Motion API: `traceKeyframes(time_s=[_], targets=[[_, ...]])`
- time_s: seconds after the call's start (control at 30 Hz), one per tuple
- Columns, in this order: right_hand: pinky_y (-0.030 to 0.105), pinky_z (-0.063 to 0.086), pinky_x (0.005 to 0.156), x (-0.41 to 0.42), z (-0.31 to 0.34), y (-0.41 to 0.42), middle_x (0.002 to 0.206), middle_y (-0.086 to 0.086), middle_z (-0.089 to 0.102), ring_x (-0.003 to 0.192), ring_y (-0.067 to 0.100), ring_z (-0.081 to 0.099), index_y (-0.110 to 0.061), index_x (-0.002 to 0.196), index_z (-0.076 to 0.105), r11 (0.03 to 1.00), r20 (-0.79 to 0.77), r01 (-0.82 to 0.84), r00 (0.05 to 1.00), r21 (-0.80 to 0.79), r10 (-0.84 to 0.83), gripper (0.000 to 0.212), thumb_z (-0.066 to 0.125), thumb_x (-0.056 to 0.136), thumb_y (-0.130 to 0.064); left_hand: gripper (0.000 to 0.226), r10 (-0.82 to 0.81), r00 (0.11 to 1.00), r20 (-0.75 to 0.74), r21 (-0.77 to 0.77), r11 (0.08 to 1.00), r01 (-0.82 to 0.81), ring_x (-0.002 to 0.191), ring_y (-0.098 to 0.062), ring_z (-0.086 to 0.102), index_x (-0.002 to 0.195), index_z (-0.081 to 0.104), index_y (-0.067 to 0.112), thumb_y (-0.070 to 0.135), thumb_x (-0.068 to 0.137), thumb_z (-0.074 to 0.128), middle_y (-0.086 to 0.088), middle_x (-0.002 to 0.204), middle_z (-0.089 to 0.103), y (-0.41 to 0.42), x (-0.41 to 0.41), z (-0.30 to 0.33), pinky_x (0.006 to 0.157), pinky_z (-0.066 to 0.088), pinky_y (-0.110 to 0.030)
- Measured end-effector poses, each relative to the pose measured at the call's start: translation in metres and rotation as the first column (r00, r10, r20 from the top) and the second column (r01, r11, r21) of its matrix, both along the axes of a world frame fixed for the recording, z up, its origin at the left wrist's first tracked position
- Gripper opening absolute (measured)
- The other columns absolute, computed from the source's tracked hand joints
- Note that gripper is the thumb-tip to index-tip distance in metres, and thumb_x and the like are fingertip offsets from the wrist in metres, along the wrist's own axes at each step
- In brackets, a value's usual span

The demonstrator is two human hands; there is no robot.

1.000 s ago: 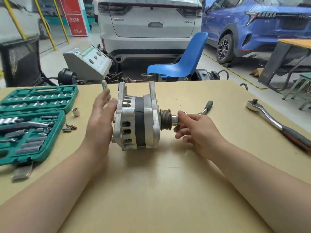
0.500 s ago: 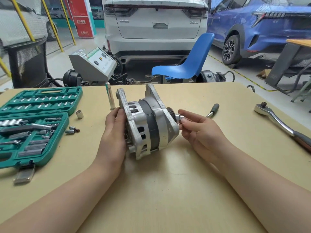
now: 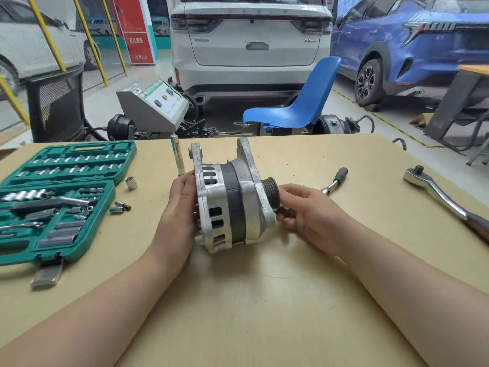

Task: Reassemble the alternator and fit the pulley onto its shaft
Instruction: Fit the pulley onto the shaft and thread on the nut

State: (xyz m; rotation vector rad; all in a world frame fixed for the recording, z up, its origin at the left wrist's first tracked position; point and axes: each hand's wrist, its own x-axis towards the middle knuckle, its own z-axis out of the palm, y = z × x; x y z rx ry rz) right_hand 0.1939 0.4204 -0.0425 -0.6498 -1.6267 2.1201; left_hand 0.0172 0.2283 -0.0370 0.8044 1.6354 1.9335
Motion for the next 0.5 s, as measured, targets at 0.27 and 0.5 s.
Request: traceKeyframes(time_s=[0.27,0.5], targets=[[0.026,0.045,0.052,0.001,-0.006,-0.002,0.075,0.003,0.068,0.064,0.017,0.060,-0.011,0.100,0.080,0.955,0.043,0.222,0.971,0.195,-0.235,0.012,0.077,0.088,-0.012,0.055,-0.020,1.000,0.008,-0.004,1.000,0.020,0.110,-0.018,0.075,0.134,0.063,0.033,0.070,0.096,0.049,0.003,0.118,0.078,0.001,-0.005,0.001,0.090,0.061,-0.045],[0.010,0.044,0.076,0.015,-0.006,0.004,0.095,-0.015,0.069,0.085,-0.002,0.061,-0.037,0.112,0.068,0.479,0.195,0.026,0.893,0.877,-0.405,0.040,0.075,0.080,-0.015,0.047,-0.040,0.999,0.035,0.000,0.999,0.040,0.113,-0.024,0.074,0.128,0.066,0.038,0.068,0.096,0.050,0.002,0.121,0.077,0.001,-0.005,0.004,0.083,0.062,-0.044]])
